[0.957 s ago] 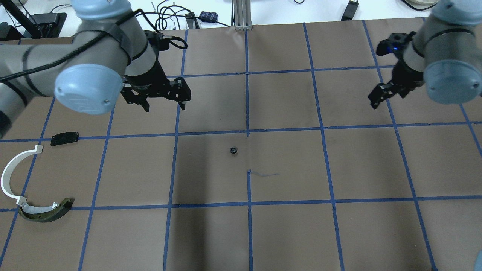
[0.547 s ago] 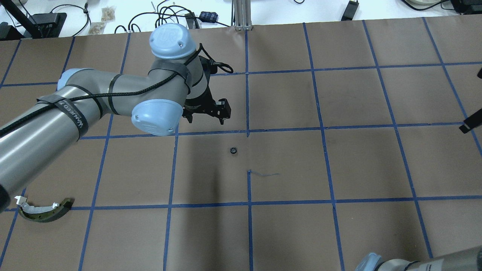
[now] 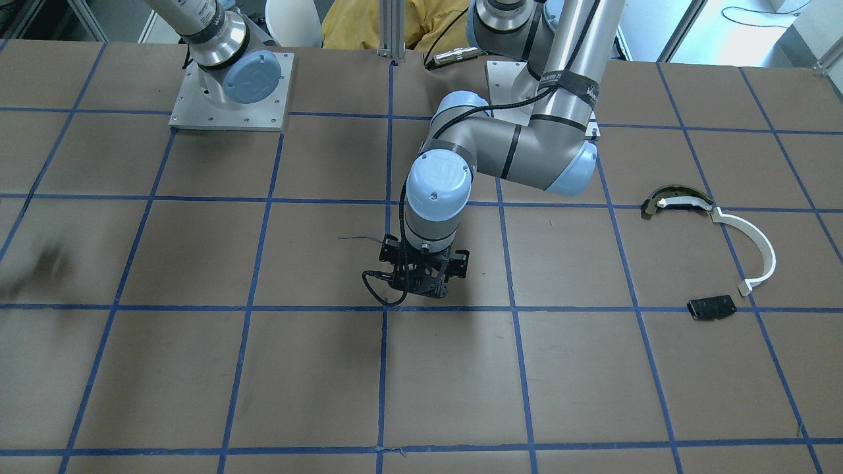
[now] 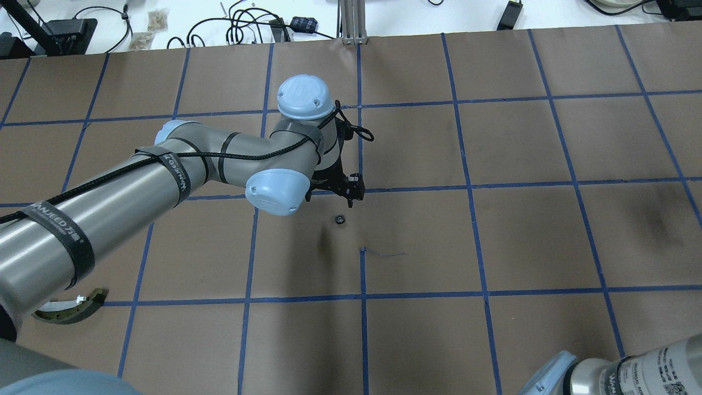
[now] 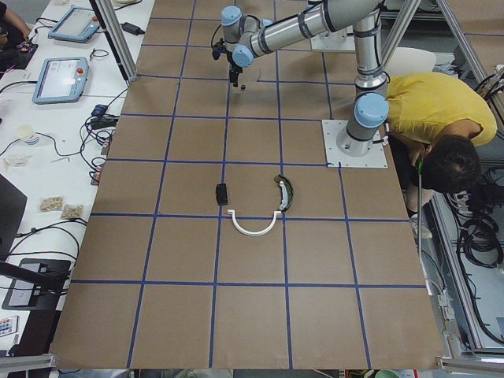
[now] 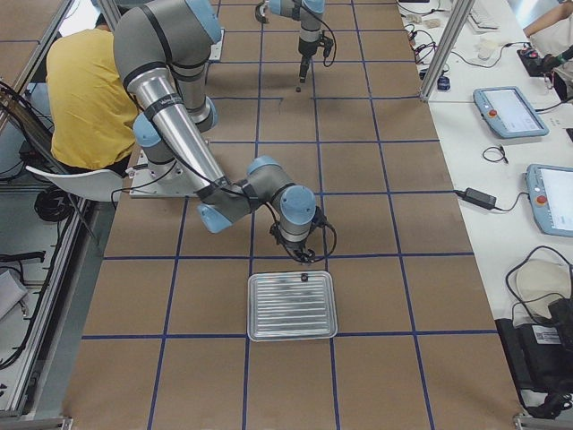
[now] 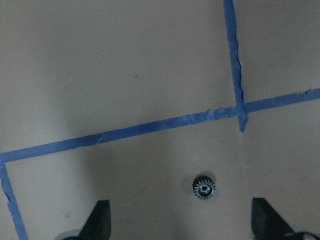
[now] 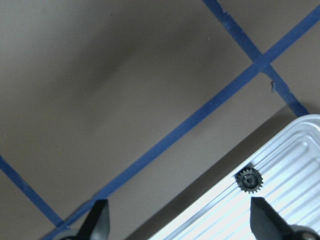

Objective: Place bearing gear from tray to pile

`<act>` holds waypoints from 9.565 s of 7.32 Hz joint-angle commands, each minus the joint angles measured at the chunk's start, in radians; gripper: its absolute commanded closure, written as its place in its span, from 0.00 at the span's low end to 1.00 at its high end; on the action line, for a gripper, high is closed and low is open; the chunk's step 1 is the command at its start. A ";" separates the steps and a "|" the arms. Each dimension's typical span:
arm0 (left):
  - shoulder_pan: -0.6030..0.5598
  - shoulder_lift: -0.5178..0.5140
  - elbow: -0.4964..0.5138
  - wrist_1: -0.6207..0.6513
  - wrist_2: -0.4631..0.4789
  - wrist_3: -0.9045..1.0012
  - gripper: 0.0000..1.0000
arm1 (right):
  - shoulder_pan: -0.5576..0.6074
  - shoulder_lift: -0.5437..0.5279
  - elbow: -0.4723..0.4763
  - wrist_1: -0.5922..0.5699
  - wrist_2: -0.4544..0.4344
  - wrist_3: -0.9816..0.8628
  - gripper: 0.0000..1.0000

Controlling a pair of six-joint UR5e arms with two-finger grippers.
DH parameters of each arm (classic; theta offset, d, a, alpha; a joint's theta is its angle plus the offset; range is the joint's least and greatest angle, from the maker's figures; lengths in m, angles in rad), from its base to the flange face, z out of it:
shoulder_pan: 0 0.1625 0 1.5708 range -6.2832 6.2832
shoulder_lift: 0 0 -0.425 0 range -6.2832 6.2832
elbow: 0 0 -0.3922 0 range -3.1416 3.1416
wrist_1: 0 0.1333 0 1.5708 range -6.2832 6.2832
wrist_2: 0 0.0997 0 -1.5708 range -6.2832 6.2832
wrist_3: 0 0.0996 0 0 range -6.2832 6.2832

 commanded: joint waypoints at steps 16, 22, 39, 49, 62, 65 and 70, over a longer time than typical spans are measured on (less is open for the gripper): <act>0.411 0.033 0.132 -0.175 0.080 0.216 1.00 | -0.007 0.127 -0.028 -0.171 0.029 -0.492 0.93; 0.970 0.043 0.051 -0.217 0.136 0.758 1.00 | 0.358 -0.191 0.143 -0.100 0.023 0.393 0.99; 0.626 0.064 0.089 -0.208 0.031 0.373 0.00 | 1.028 -0.251 -0.142 0.334 0.135 1.975 0.00; -0.017 -0.028 -0.012 -0.070 -0.022 -0.211 0.00 | 1.005 -0.351 -0.263 0.661 -0.100 1.875 0.00; 0.081 0.003 0.033 -0.148 0.015 -0.214 1.00 | 0.932 -0.364 -0.168 0.425 -0.014 1.857 0.00; 0.399 0.049 0.112 -0.247 0.141 0.133 1.00 | 0.929 -0.364 -0.192 0.465 -0.013 1.858 0.00; 0.819 0.086 0.072 -0.263 0.251 0.612 1.00 | 0.927 -0.362 -0.209 0.478 -0.009 1.860 0.00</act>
